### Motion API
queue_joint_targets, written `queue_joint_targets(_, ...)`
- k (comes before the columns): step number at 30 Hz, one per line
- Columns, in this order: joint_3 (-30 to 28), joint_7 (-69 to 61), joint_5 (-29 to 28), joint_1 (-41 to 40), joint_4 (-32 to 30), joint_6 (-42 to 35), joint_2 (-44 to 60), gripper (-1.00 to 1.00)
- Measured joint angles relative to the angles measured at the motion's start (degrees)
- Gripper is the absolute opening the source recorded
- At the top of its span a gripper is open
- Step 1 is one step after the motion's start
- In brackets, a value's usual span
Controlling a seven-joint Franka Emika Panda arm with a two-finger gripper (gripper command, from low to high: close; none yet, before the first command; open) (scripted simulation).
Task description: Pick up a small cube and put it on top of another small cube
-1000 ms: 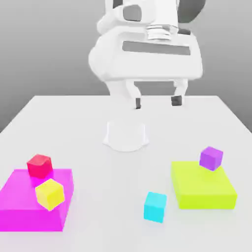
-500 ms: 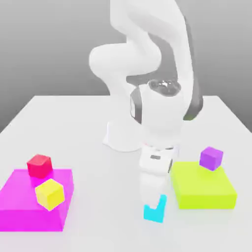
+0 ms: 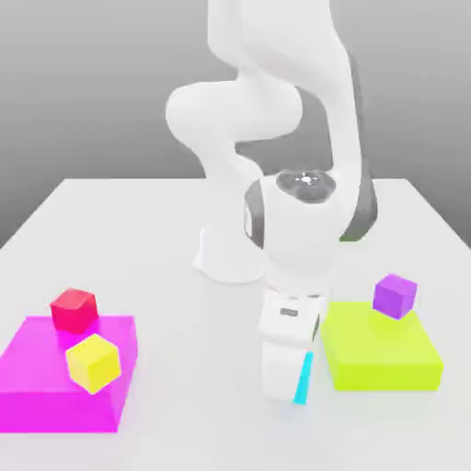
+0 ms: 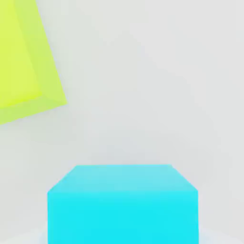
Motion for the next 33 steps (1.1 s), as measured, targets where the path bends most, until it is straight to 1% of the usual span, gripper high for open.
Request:
queue_joint_targets(1,-0.96,0.78,-0.64,-1.25,-0.11,-1.79,-1.95,-1.0)
queue_joint_targets(9,-10.53,10.73,-7.51,-18.87,1.43,-16.65,-16.09,-1.0)
queue_joint_targets(14,-16.86,17.07,-11.8,-31.47,2.5,-25.52,-24.02,-1.0)
queue_joint_targets(16,-18.44,17.6,-11.79,-33.37,2.18,-24.6,-23.3,-1.0)
queue_joint_targets(20,-20.06,16.15,-9.78,-33.05,0.53,-16.58,-16.72,-1.0)
queue_joint_targets(21,-20.23,15.85,-9.43,-32.97,0.23,-15.09,-15.51,1.0)
queue_joint_targets(28,-20.22,15.87,-9.45,-33.0,0.23,-15.04,-15.53,1.0)
queue_joint_targets(33,-18.41,17.98,-12.07,-34.56,2.23,-24.99,-23.72,1.0)
